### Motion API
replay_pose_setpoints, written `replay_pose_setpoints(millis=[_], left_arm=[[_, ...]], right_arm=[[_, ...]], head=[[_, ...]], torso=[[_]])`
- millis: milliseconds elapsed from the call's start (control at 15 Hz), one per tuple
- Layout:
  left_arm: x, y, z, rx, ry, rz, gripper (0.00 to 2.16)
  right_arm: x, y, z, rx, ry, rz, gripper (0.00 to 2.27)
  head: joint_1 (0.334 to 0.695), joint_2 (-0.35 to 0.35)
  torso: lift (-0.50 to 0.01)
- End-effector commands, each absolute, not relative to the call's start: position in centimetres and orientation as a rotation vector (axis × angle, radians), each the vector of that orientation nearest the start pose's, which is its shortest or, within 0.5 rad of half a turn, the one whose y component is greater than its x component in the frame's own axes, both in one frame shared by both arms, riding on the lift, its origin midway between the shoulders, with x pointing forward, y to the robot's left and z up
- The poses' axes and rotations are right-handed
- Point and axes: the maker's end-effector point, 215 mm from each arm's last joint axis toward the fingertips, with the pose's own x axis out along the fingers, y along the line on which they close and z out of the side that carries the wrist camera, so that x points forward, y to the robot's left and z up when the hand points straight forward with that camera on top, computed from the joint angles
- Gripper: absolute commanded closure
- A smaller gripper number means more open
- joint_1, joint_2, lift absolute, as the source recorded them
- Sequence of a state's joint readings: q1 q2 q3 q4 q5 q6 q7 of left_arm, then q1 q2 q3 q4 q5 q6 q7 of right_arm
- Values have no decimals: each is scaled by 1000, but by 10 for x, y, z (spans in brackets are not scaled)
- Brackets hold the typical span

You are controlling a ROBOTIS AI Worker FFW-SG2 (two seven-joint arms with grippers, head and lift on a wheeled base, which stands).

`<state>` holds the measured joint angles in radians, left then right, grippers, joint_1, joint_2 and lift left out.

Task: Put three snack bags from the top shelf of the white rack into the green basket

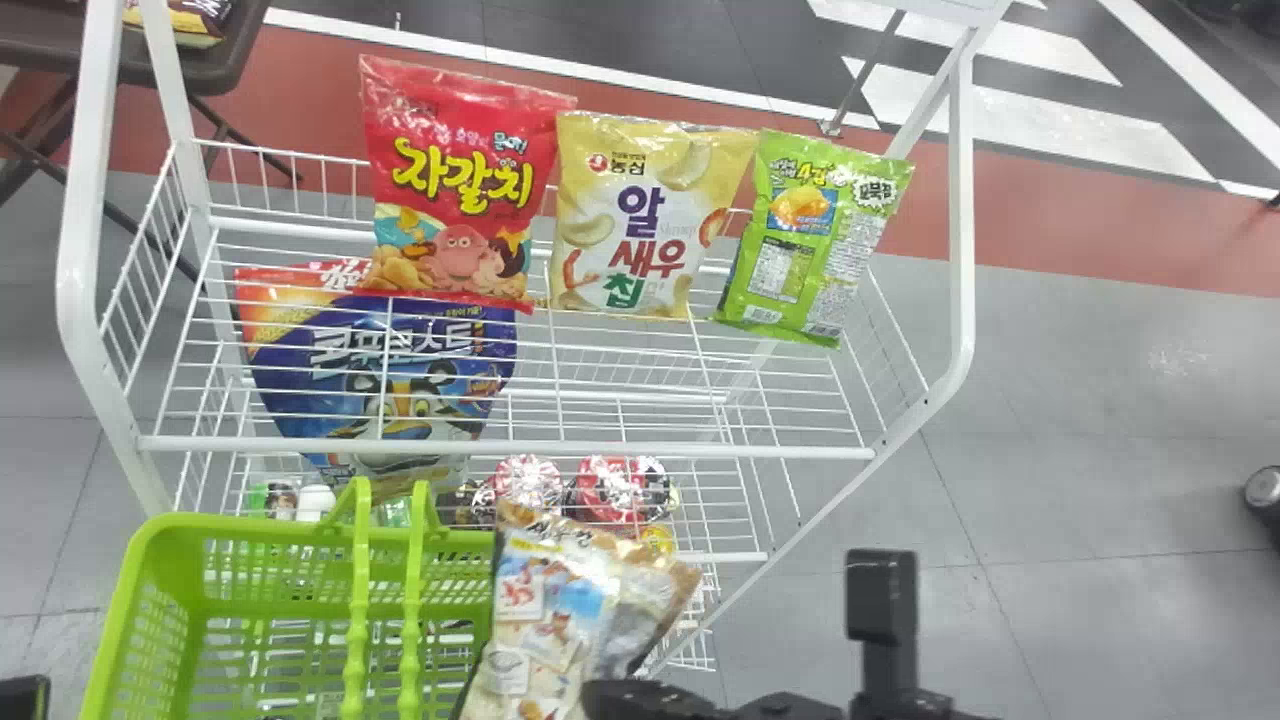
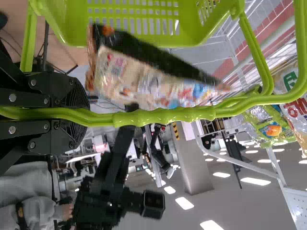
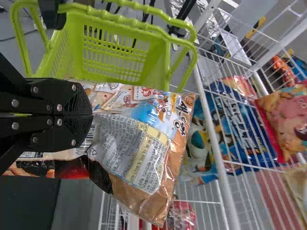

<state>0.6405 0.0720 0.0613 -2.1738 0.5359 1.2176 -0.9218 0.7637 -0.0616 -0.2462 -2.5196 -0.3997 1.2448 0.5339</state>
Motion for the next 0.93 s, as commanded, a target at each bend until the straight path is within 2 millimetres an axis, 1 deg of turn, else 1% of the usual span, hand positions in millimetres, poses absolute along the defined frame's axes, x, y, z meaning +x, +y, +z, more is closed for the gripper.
replay_pose_setpoints(millis=[0,200,267,333,467,600,667,733,800,867], left_arm=[[176,13,-426,-950,975,-1047,2145],[174,8,-427,-944,984,-1050,2145],[174,8,-427,-945,984,-1051,2145],[173,7,-426,-947,983,-1057,2145],[172,5,-424,-951,983,-1065,2145],[172,5,-424,-953,981,-1068,2145],[172,5,-424,-950,983,-1067,2145],[172,6,-425,-950,983,-1066,2145],[172,6,-425,-949,982,-1064,2145],[173,7,-425,-949,982,-1063,2145]], right_arm=[[220,-120,-459,495,981,580,2246],[216,-86,-458,503,990,654,2246],[217,-77,-462,485,997,664,2246],[219,-72,-466,475,1005,670,2246],[227,-65,-486,454,1042,671,2250],[231,-62,-503,449,1072,668,2246],[233,-63,-508,447,1082,663,2142],[236,-66,-511,439,1079,656,1625],[243,-69,-510,425,1053,647,397],[247,-72,-507,422,1032,643,-2]], head=[[695,-350],[695,-349],[695,-301],[695,-277],[695,-243],[695,-206],[695,-199],[695,-193],[695,-189],[695,-191]], torso=[[0],[0],[0],[0],[0],[0],[0],[0],[0],[0]])
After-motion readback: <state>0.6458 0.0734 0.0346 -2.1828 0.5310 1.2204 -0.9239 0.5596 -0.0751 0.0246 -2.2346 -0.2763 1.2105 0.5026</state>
